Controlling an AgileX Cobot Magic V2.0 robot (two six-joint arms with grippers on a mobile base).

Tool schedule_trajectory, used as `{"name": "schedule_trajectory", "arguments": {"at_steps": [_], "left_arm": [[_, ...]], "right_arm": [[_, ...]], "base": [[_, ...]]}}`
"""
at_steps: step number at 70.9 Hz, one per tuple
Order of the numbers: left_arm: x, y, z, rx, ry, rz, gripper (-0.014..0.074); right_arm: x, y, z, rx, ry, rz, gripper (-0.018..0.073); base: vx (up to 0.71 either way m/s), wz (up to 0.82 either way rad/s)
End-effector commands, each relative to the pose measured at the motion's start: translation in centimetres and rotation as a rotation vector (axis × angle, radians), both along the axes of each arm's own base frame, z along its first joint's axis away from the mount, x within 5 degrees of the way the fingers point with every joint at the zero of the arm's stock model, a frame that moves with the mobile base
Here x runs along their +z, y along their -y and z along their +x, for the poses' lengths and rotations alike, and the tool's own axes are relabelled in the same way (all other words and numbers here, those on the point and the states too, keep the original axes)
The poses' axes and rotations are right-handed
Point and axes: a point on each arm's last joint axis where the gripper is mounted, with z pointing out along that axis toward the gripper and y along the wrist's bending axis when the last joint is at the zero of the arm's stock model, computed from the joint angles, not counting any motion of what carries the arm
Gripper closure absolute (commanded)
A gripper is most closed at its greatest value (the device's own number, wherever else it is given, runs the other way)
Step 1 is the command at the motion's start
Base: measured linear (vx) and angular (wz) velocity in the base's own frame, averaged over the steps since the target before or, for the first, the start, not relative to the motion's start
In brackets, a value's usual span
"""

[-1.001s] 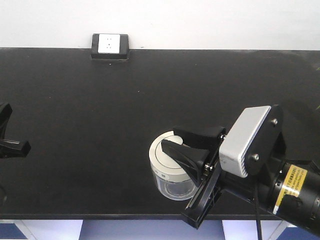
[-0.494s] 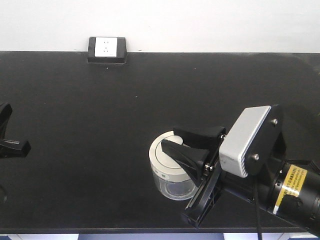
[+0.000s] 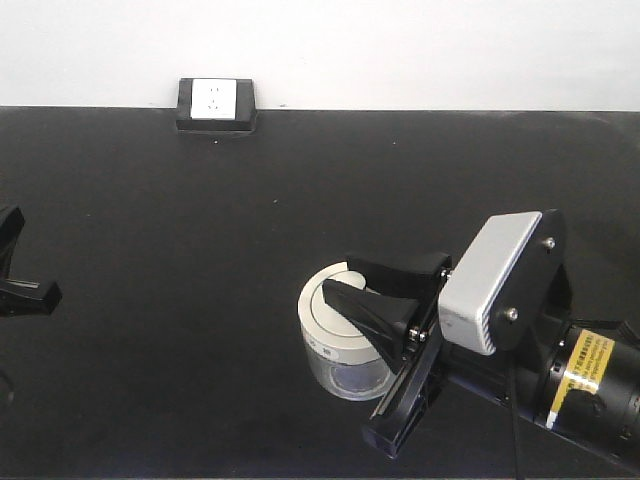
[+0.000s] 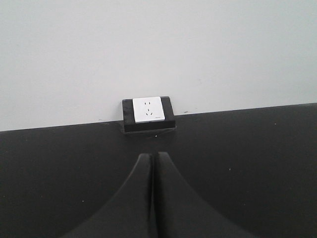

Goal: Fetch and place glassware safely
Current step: 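Hold the jar in the right gripper above the black benchtop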

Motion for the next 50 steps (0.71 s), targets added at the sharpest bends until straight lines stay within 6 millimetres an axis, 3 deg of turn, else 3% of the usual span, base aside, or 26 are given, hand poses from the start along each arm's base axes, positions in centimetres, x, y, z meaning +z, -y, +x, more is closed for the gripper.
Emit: {"name": "schedule_trajectory", "arguments": {"at_steps": [1, 50], "left_arm": [[1.62, -0.01, 0.10, -0.003, 0.111, -0.027, 0.0603], [1.62, -0.01, 0.10, -0.003, 0.111, -0.027, 0.0603]], "right_arm": [[2.13, -0.15, -0.38, 0.040, 0.070, 0.104, 0.0560], [2.10, -0.14, -0.37, 0.038, 0.069, 0.102, 0.0560]], "base": [[0.05, 0.02], [0.02, 0.00]]}}
